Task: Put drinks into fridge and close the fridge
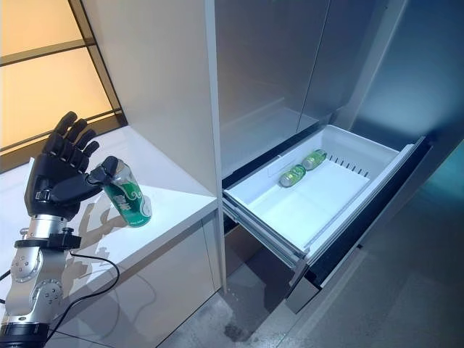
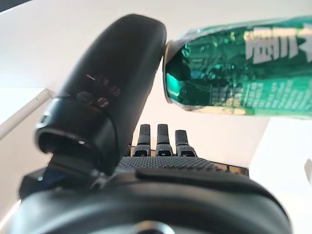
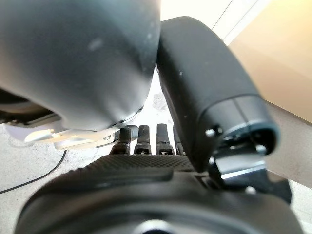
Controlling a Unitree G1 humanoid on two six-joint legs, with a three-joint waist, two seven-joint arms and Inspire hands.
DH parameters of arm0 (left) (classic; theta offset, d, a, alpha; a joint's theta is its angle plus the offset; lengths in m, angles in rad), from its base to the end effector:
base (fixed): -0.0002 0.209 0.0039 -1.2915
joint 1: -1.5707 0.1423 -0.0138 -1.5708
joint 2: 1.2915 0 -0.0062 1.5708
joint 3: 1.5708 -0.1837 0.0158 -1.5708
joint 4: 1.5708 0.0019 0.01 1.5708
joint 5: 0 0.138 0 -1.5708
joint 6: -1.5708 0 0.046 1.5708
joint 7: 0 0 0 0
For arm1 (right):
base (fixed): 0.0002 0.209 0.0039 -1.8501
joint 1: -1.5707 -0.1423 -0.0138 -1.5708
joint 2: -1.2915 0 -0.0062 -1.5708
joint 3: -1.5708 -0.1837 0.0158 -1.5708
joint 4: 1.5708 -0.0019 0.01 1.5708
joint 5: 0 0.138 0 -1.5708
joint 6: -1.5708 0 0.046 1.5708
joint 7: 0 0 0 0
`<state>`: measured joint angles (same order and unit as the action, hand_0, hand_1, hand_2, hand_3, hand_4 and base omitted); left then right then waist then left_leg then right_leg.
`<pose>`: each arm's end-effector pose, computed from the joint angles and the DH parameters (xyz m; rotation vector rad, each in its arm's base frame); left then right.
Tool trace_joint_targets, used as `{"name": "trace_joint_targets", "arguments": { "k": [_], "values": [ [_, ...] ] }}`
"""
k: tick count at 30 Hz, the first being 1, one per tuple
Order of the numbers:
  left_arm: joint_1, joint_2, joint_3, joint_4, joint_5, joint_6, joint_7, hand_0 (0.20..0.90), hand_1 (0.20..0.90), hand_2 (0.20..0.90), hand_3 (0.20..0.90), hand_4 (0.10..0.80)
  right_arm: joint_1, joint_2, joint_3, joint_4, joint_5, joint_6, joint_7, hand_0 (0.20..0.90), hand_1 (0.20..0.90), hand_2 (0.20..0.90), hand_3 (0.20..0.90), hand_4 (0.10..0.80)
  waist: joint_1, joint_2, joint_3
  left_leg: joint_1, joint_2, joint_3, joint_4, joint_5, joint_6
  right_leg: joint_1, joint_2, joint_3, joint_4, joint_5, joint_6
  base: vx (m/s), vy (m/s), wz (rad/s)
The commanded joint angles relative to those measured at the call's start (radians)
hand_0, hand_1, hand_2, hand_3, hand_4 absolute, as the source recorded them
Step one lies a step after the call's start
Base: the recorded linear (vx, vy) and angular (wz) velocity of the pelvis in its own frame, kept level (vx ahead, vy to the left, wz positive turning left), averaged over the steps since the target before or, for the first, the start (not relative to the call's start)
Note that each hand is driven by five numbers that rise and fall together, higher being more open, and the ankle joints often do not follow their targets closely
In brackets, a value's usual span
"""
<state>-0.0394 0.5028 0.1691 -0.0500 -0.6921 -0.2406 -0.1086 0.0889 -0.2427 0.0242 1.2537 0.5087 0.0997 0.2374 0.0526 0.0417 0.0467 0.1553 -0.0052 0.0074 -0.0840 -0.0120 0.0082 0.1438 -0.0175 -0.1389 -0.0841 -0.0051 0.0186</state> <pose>0.2047 0.2656 0.1114 -0.1527 -0.4215 0.0132 0.0300 -0.2331 -0.1197 0.3943 1.3084 -0.2711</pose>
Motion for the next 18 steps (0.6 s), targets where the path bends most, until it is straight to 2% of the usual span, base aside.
{"name": "trace_joint_targets", "arguments": {
  "k": [1, 5, 18],
  "values": [
    [-0.069, 0.053, 0.081, -0.058, -0.014, -0.030, -0.043, 0.900, 0.900, 0.900, 0.900, 0.800, -0.037, -0.009, -0.009, 0.009, -0.004, 0.008, 0.013, 0.900, 0.900, 0.900, 0.900, 0.800, -0.010, -0.016, -0.014, -0.019, -0.045, -0.007, 0.023, -0.046, 0.017, -0.037, 0.020, 0.032, 0.098, -0.080, 0.032, 0.000, 0.000, 0.00],
    [-0.070, 0.071, 0.075, -0.054, -0.016, 0.005, -0.064, 0.900, 0.900, 0.900, 0.900, 0.800, -0.039, -0.013, -0.014, 0.006, -0.008, 0.015, 0.015, 0.900, 0.900, 0.900, 0.900, 0.800, -0.012, -0.013, -0.013, -0.017, -0.046, -0.005, 0.024, -0.048, 0.018, -0.034, 0.020, 0.034, 0.098, -0.081, 0.034, 0.000, 0.000, 0.00],
    [-0.078, 0.085, 0.069, -0.074, -0.052, 0.017, -0.110, 0.900, 0.900, 0.900, 0.900, 0.800, -0.044, -0.020, -0.020, 0.011, -0.013, 0.021, 0.016, 0.900, 0.900, 0.900, 0.900, 0.800, -0.013, -0.011, -0.013, -0.014, -0.045, 0.000, 0.026, -0.049, 0.017, -0.031, 0.021, 0.035, 0.097, -0.081, 0.035, 0.000, 0.000, 0.00]
  ]
}}
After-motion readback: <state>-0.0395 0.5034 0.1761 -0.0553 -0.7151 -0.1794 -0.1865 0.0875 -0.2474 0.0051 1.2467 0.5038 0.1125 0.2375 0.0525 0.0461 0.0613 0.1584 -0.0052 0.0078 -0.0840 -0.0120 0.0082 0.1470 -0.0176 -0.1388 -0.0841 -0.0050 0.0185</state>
